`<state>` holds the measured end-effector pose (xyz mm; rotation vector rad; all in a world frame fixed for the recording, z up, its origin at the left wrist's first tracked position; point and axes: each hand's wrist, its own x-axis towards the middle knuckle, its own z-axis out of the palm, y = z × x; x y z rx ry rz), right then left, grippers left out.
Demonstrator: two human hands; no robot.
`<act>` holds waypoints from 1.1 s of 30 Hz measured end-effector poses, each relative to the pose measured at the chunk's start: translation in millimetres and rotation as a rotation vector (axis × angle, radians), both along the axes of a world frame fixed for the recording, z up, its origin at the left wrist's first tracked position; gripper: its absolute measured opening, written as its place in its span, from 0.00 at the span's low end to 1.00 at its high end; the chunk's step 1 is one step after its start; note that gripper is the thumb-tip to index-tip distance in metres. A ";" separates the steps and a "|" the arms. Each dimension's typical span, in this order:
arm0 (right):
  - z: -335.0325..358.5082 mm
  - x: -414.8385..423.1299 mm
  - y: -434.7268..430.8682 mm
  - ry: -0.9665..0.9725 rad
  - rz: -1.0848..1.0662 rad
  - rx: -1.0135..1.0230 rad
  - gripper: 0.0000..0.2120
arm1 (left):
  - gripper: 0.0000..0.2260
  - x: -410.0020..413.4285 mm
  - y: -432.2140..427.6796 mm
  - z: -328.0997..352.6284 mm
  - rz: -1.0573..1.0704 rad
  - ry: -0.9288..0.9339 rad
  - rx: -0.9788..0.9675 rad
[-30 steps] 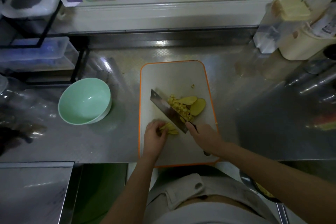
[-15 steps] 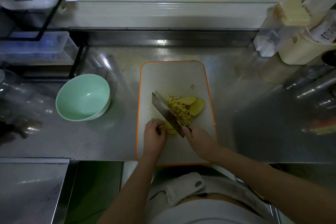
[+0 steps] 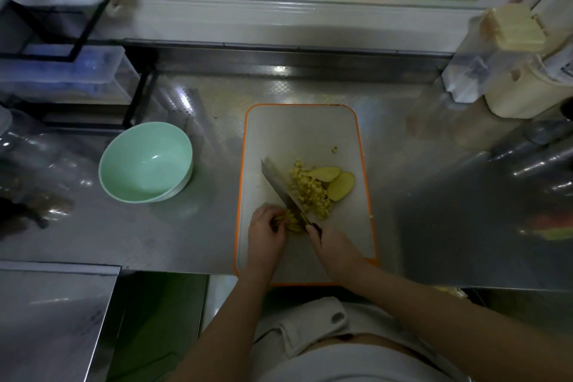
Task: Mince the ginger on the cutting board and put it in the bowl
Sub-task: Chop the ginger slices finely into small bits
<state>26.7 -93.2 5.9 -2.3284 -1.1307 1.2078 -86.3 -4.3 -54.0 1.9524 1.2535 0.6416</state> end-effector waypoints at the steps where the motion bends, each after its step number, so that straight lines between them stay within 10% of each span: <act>1: -0.3 0.4 -0.5 0.003 -0.004 0.002 0.25 | 0.07 0.1 -0.2 -0.5 0.001 0.005 0.004; 33: 23.2 1.2 -11.3 -0.031 0.008 0.137 0.24 | 0.05 -7.7 1.0 14.3 -0.092 0.039 -0.011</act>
